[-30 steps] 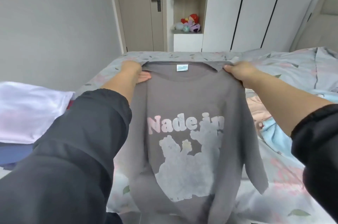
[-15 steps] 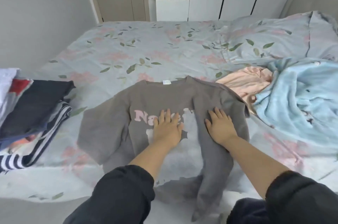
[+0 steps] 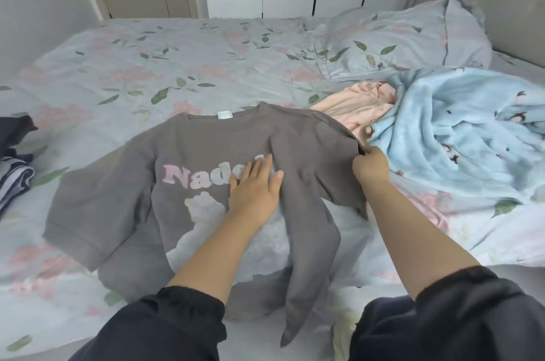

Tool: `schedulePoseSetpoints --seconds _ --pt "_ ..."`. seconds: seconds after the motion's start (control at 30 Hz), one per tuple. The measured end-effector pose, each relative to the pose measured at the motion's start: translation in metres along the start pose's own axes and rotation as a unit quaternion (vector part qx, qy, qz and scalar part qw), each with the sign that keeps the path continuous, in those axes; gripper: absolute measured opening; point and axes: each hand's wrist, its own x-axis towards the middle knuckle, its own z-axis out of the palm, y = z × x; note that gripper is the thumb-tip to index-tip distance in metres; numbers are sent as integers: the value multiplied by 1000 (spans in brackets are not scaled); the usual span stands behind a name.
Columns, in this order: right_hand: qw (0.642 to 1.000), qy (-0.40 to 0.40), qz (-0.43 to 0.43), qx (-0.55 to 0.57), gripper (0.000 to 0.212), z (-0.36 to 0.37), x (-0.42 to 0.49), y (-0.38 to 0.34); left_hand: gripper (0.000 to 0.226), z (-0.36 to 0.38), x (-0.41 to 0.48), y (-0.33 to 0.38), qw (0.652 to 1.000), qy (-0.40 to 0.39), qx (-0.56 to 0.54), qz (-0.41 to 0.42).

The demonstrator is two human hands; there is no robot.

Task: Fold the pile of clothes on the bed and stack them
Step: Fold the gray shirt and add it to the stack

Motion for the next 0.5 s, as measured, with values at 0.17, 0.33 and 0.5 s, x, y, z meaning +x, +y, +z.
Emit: schedulePoseSetpoints --seconds 0.17,0.33,0.5 --pt "995 -48 32 79 42 -4 22 7 61 11 -3 8 996 9 75 53" --pt "998 -39 19 51 28 -3 35 5 59 20 -2 12 980 41 144 129" --pt "984 -1 71 163 28 -24 61 -16 58 22 0 8 983 24 131 128"
